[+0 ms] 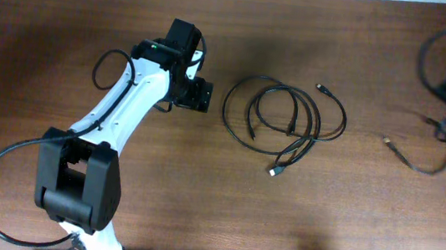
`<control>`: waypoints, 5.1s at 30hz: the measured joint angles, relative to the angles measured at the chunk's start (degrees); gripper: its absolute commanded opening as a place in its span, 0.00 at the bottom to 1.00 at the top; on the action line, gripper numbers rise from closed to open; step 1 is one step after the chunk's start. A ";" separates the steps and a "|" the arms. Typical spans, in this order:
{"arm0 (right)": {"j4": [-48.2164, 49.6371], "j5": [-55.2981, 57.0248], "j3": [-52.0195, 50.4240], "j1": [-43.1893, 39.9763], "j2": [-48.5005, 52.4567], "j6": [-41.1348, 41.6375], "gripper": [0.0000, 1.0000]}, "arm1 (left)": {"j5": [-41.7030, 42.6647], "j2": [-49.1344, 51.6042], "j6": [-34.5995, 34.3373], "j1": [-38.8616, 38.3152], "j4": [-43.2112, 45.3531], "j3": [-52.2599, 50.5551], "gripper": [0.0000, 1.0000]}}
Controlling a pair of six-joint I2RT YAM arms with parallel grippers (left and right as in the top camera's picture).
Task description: Untangle cables
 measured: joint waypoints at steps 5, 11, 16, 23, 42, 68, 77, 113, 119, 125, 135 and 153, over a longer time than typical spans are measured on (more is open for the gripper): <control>-0.92 -2.60 -0.02 -16.85 6.47 0.31 0.05 | 0.00 0.00 0.00 0.00 -0.04 0.00 0.89; 2.27 -12.37 -0.04 -18.78 14.91 0.55 0.83 | 0.00 0.00 0.00 0.00 -0.22 0.00 0.89; 2.34 -29.94 -0.02 -18.60 14.93 -1.49 0.83 | 0.00 0.00 0.02 0.00 -0.24 0.00 0.89; -8.87 -40.39 -0.35 -5.60 14.93 -12.17 0.83 | 0.50 0.00 0.00 0.00 -0.20 0.00 0.91; -23.74 -39.71 -0.72 21.46 30.03 -11.85 0.72 | 0.70 0.00 0.00 0.00 0.00 0.00 0.94; -22.73 -40.04 50.10 26.95 24.00 -6.21 0.04 | 0.83 0.00 0.00 0.00 0.09 0.00 0.95; -23.54 -15.85 68.43 26.97 22.27 -7.91 0.04 | 0.87 0.00 0.00 0.00 0.07 0.00 0.95; -28.37 -26.97 33.77 -7.72 26.73 -8.98 0.71 | 0.85 0.00 -0.02 0.00 0.00 0.00 0.91; -26.80 -32.50 26.51 4.81 26.95 -17.42 0.78 | -1.27 0.00 -5.03 1.99 -0.42 0.00 0.94; -13.18 -34.16 6.69 21.81 29.40 -21.14 0.78 | -1.95 0.00 -10.21 11.96 -3.02 0.00 0.99; 7.61 -28.44 -6.58 40.44 34.58 -21.79 0.70 | -1.64 0.00 -11.52 17.66 -4.24 0.00 0.99; 12.61 -33.92 -6.69 50.23 41.42 -17.42 0.57 | -1.46 0.00 -11.52 17.66 -4.17 0.00 0.99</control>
